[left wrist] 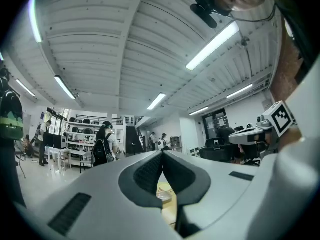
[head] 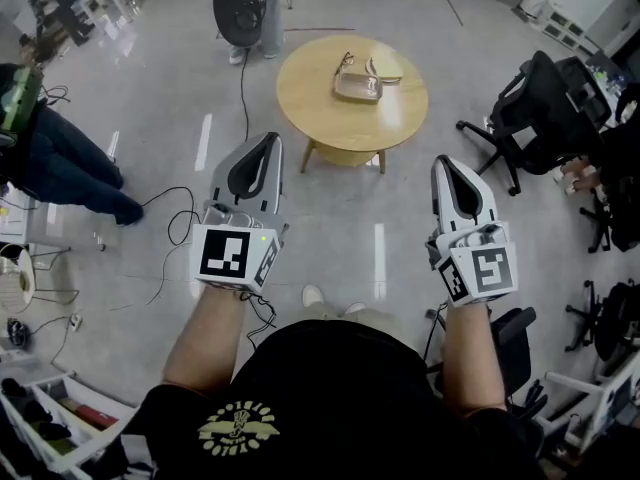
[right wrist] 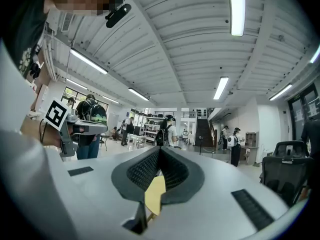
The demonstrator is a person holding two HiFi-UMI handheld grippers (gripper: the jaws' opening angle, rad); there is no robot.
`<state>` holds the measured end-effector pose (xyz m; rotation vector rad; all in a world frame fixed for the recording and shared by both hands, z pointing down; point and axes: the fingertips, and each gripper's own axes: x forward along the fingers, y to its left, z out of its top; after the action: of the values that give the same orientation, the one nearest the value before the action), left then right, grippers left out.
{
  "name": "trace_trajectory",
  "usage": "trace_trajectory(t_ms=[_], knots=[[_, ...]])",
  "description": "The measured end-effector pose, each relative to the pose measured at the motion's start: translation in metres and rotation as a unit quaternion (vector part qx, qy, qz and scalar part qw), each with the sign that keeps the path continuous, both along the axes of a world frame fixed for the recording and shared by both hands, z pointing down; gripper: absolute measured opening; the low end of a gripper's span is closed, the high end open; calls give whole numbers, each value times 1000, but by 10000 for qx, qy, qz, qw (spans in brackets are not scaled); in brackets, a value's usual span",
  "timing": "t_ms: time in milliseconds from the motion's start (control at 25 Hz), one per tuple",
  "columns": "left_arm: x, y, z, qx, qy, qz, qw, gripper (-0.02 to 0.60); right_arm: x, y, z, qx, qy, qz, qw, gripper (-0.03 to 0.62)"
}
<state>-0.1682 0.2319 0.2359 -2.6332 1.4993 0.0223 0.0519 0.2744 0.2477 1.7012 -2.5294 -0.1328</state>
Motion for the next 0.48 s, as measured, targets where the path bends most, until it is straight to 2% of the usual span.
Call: trace_trajectory(t_ms=[280, 480], knots=[[-21, -13, -2, 11, 44, -31, 10000, 17, -7, -3, -3, -7, 16, 132, 9999, 15], [-23, -23, 4, -39, -12, -24, 10000, 17, 0, -9, 2, -40, -69, 191, 9998, 15]])
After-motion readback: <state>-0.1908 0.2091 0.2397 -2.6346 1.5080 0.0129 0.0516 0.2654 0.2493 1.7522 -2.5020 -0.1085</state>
